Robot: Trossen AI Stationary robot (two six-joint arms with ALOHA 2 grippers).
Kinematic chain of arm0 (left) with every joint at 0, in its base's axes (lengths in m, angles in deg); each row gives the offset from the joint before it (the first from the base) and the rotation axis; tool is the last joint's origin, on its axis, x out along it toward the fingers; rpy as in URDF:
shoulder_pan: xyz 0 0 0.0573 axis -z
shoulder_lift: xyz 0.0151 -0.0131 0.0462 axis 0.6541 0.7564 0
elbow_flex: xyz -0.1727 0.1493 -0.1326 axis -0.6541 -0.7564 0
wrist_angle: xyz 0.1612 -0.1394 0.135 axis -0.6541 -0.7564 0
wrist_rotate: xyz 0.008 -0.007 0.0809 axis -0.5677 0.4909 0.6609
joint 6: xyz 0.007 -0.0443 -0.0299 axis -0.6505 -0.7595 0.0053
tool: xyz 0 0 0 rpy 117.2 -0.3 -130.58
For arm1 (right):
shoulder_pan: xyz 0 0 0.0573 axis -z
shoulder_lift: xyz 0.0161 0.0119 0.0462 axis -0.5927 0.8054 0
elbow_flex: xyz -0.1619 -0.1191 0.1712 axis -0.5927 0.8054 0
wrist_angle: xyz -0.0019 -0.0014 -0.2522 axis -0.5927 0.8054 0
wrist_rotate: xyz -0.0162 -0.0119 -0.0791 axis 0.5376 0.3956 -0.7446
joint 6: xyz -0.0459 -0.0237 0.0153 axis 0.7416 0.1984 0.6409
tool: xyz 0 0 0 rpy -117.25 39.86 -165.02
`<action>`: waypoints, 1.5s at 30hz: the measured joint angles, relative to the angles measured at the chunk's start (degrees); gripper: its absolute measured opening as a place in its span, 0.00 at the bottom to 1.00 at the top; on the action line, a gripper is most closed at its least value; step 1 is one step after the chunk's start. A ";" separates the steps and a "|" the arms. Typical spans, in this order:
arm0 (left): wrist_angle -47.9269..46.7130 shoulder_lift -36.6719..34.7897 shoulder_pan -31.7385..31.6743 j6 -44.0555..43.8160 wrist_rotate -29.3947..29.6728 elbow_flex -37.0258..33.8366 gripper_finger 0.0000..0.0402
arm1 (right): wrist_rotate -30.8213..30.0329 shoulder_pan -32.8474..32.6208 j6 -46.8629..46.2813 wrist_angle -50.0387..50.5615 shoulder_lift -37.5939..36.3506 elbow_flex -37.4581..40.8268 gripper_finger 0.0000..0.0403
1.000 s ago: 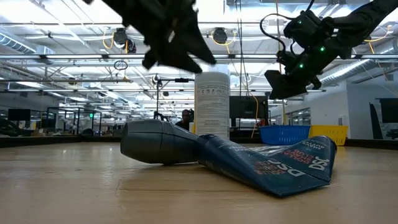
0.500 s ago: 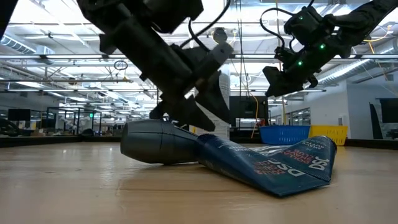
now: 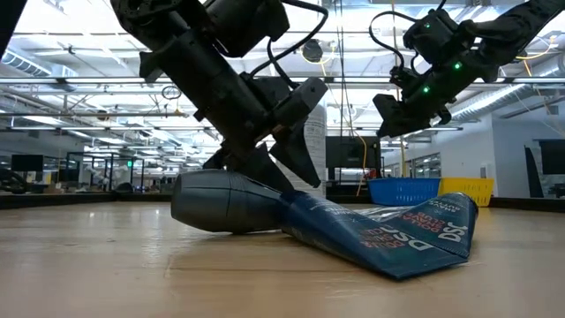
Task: Pick & Place Travel size toiletries
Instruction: Put the white toothpaste into the top blue bin
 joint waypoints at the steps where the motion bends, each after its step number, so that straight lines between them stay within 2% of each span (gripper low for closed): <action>1: -0.10 0.00 0.08 -0.04 -0.02 0.00 0.45 | 0.00 0.00 0.00 0.00 0.00 0.00 0.39; 17: -1.48 0.00 1.19 -2.76 0.81 0.00 0.45 | 0.00 0.00 0.00 0.00 0.00 0.00 0.39; 27: 0.94 5.02 1.20 -4.69 0.78 0.22 0.45 | 0.07 0.00 -0.20 -0.04 0.00 0.00 0.39; 36: -0.19 5.31 1.11 -2.09 2.30 0.17 0.44 | 0.11 -0.04 -0.20 0.02 0.00 0.00 0.38; 39: -2.11 5.31 1.10 -2.54 2.39 0.17 0.37 | 0.13 -0.04 -0.22 0.02 0.00 0.00 0.39; 44: -2.55 4.98 1.09 -0.02 2.51 0.09 0.09 | 0.14 -0.04 -0.22 0.03 0.00 0.00 0.38; 45: -2.55 4.98 1.13 1.07 2.52 0.09 0.09 | 0.13 -0.04 -0.22 0.04 0.00 0.00 0.39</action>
